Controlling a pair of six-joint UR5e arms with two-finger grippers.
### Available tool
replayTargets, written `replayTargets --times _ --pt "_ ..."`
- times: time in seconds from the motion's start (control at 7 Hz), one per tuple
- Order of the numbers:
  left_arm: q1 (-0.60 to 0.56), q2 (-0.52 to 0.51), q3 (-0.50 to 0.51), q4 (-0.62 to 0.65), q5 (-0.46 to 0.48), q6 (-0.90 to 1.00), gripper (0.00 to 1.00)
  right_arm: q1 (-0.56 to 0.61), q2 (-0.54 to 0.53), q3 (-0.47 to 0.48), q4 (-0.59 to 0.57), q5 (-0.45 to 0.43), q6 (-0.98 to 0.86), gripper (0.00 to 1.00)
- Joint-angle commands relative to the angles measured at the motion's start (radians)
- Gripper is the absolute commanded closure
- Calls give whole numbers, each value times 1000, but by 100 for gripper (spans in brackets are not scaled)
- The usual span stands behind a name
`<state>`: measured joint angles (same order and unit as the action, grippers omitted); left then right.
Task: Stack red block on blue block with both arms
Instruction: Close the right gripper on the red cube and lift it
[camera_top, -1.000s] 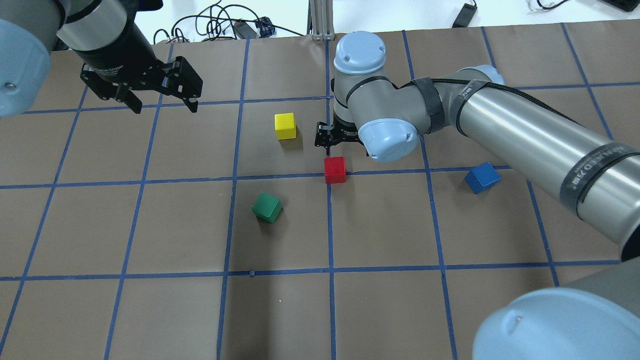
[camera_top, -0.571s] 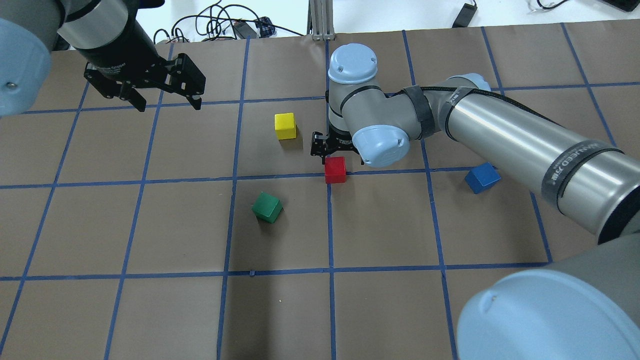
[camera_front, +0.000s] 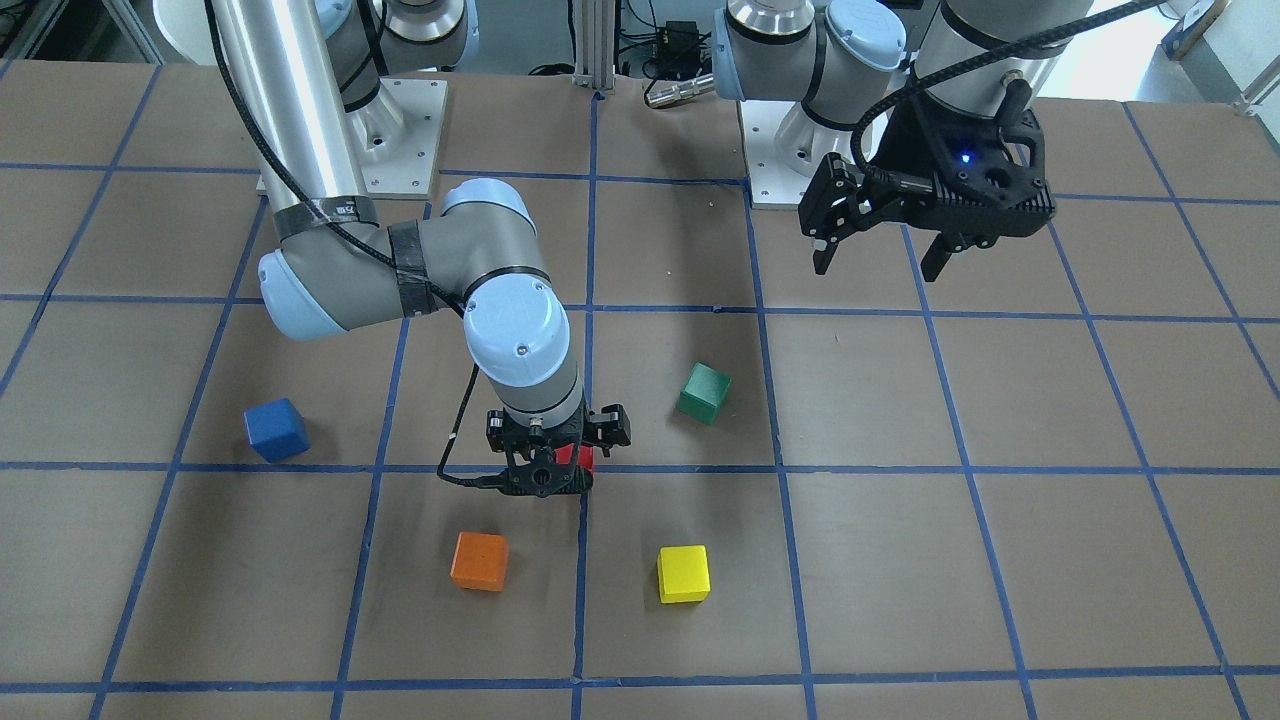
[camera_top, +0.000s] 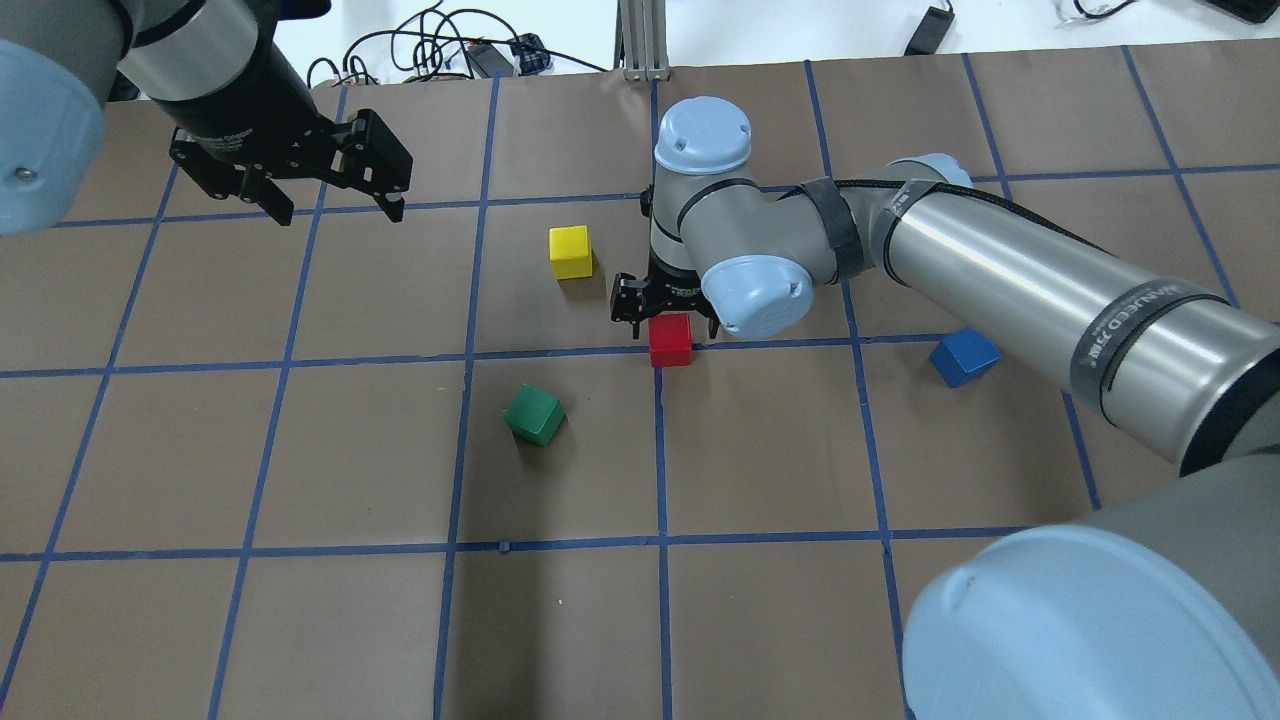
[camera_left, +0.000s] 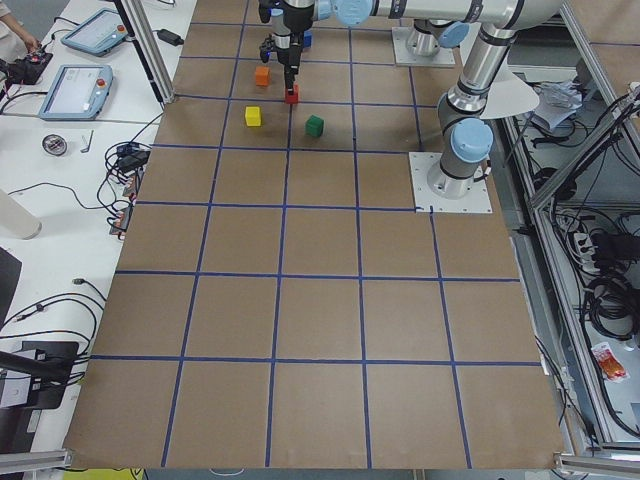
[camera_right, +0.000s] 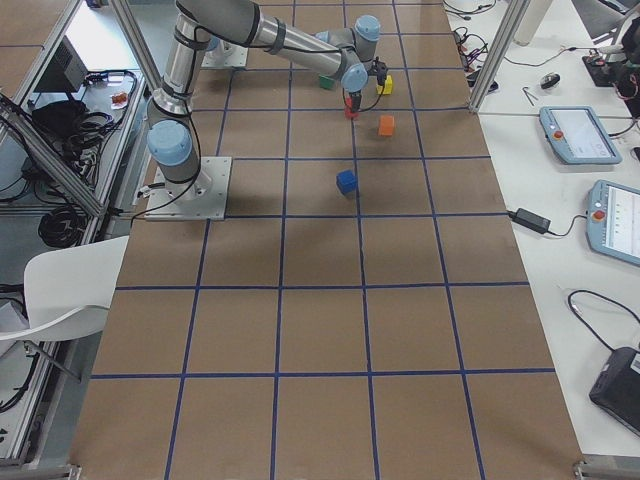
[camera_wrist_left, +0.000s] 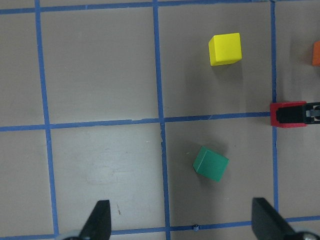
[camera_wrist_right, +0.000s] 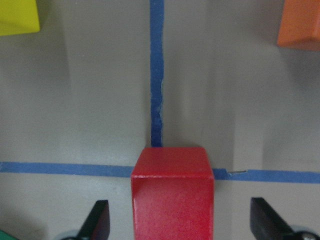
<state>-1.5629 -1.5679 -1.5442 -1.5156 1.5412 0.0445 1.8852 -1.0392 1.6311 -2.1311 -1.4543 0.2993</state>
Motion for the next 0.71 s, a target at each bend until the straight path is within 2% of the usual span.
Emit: replayTargets --times 0.0,0.14,0.29,0.43,0.57 --pt "0 2 -4 0 0 2 0 2 24 1 -3 6 -6 0" --pt "0 -1 2 0 -3 3 0 2 25 -2 -7 5 -8 4" --pt "0 -3 4 0 -1 3 0 2 25 -2 -39 5 -9 61" --pt "0 -1 4 0 -1 2 0 2 24 -2 -46 -4 -9 100" --pt "0 -1 4 0 -1 2 0 0 19 -2 -40 -8 -6 100"
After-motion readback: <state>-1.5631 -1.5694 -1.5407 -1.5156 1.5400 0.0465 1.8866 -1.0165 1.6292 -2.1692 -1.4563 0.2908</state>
